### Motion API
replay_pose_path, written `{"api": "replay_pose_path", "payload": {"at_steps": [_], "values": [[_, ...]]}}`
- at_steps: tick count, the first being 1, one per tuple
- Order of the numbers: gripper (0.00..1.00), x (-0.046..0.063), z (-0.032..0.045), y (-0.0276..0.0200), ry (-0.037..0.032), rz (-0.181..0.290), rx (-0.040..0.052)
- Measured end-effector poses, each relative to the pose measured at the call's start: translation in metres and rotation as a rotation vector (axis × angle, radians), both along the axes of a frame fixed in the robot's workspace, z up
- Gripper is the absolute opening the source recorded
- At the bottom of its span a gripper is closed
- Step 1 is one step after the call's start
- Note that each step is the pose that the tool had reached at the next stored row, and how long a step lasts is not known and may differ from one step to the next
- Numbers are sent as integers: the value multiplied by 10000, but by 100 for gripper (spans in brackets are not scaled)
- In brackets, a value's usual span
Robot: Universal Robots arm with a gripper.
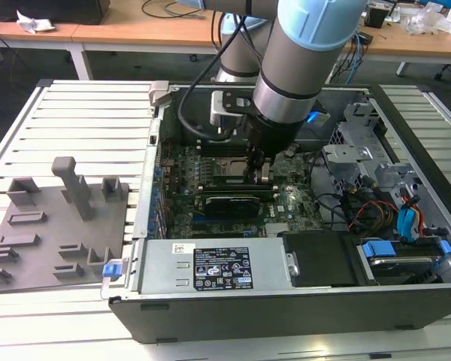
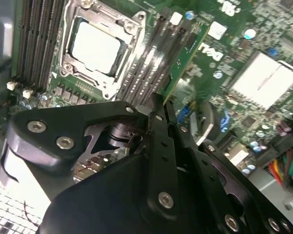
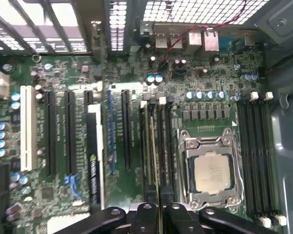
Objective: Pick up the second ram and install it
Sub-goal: 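Insert the second ram into the second slot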
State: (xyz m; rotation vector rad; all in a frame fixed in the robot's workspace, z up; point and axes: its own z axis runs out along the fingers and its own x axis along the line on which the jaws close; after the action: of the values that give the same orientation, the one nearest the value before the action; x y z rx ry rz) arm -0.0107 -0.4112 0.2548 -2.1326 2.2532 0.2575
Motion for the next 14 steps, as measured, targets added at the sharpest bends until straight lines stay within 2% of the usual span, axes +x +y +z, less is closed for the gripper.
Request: {"api": "replay_pose_path", "payload": {"at_steps": [1, 2, 4, 5, 6, 7, 9, 14], "values": [[14, -27, -26, 51, 1, 0, -42], [14, -39, -43, 77, 1, 0, -85], [14, -49, -65, 119, 0, 1, -146], [14, -62, -79, 139, 1, -1, -203], [14, -84, -101, 149, 1, -17, -302], [14, -97, -124, 165, 2, -36, -344], [14, -115, -164, 188, 2, -78, -347], [14, -126, -251, 195, 3, -172, -346]]}}
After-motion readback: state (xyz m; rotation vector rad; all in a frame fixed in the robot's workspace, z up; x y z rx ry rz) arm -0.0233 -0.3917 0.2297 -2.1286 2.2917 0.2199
